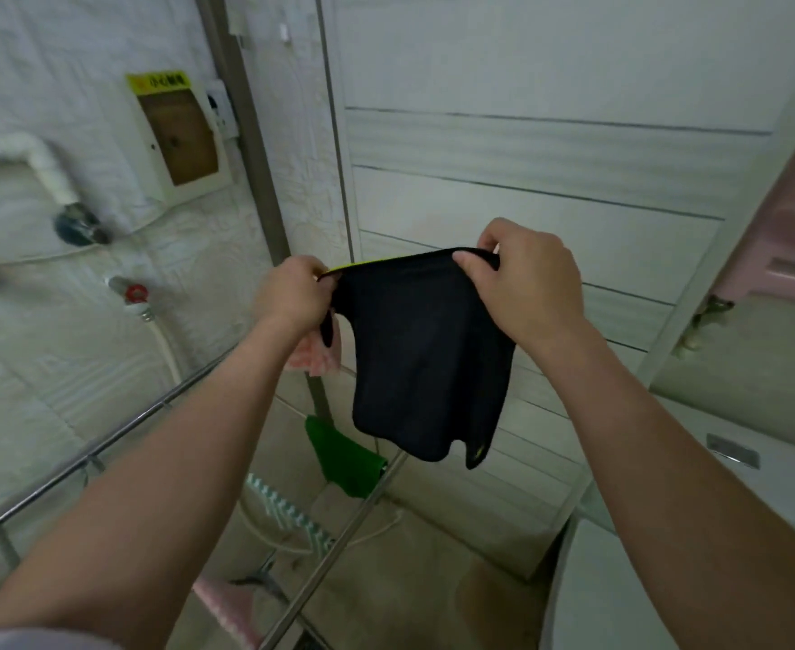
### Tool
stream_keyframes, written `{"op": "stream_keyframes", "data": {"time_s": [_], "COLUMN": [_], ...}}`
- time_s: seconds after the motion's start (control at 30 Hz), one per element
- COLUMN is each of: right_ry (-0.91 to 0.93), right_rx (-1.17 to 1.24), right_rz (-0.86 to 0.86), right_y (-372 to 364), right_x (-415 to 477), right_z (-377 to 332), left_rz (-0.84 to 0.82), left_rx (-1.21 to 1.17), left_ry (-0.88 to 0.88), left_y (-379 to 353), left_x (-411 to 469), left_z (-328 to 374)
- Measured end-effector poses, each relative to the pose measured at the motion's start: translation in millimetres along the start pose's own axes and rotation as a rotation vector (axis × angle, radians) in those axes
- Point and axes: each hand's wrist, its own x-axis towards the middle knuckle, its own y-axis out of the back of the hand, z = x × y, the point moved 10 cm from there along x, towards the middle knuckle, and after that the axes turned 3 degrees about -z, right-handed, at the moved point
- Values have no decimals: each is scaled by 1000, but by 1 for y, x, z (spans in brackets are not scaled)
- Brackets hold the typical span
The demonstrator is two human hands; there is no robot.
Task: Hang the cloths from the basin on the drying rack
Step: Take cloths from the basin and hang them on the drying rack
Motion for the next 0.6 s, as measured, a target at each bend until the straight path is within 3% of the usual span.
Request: {"op": "stream_keyframes", "data": {"time_s": [0.1, 0.23, 0.43, 0.6], "right_ry": [-37, -131, -320, -241], "right_rx": [86, 153, 276, 128], "right_rz": [-43, -175, -432, -419], "right_y": [-21, -64, -138, -175], "right_x": [28, 53, 60, 80], "right_z": [2, 14, 55, 61], "left_rz": [30, 52, -21, -10], "left_rx": [-296, -464, -347, -340], "left_ry": [97, 144, 146, 169], "left_y": [-10, -30, -69, -90], "left_x": [44, 83, 120, 147], "left_z": [-11, -29, -73, -100]}}
